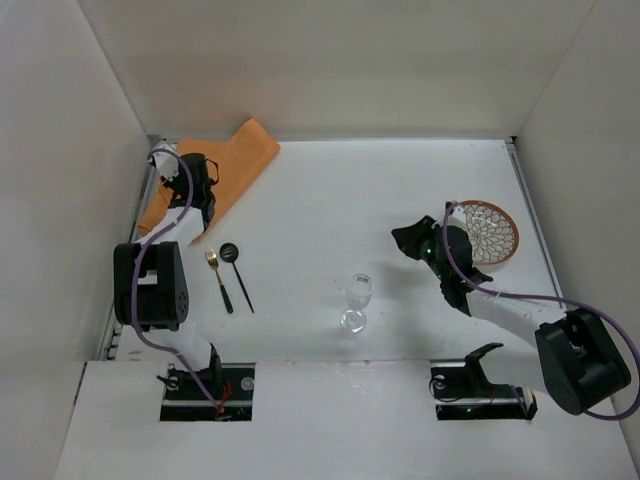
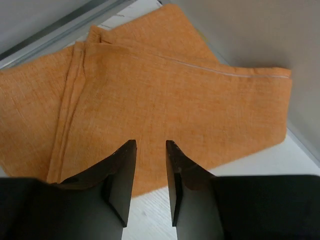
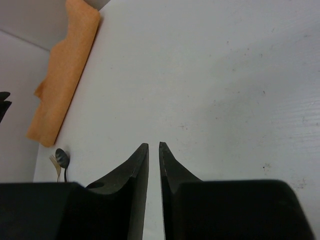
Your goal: Set the dinner table for one person
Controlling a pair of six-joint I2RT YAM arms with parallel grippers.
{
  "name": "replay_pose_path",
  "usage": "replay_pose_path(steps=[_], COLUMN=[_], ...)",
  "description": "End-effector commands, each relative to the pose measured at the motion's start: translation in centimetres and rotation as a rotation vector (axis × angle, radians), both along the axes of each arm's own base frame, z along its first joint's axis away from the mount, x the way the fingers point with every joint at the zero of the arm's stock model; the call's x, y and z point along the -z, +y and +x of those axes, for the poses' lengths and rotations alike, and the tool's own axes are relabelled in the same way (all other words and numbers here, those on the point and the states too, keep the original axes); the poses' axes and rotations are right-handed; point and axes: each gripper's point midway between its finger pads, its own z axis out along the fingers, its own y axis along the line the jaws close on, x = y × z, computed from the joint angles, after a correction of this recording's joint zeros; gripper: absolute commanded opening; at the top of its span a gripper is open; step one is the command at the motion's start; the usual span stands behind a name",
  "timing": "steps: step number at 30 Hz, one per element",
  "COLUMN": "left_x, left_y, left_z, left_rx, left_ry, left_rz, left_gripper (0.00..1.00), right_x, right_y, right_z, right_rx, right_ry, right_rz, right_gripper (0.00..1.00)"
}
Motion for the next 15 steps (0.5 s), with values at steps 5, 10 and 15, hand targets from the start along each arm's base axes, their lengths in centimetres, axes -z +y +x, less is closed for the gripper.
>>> replay_pose_path(steps=[5,10,15], left_x=[1.3,3.5,6.3], left_y=[6.1,7.9,8.3], left_z=[1.7,1.4,1.9], left_rx=[-0.015,-0.022,0.004], left_ry=[0.047,0.077,0.12], left_rz=[-0.061,-0.102,-0.151], left_gripper=[0.36,0.51,0.54], right_x=[-3.1,-2.9,-2.5], right_y=[0.7,1.1,1.6], right_z=[0.9,0.9,1.0], right_rx=[-0.013,-0.026,-0.045], right_ry=[-0.086,-0.078,-0.068], right_rz=[0.016,0.017,0.018], right_gripper=[0.26,0.39,0.44])
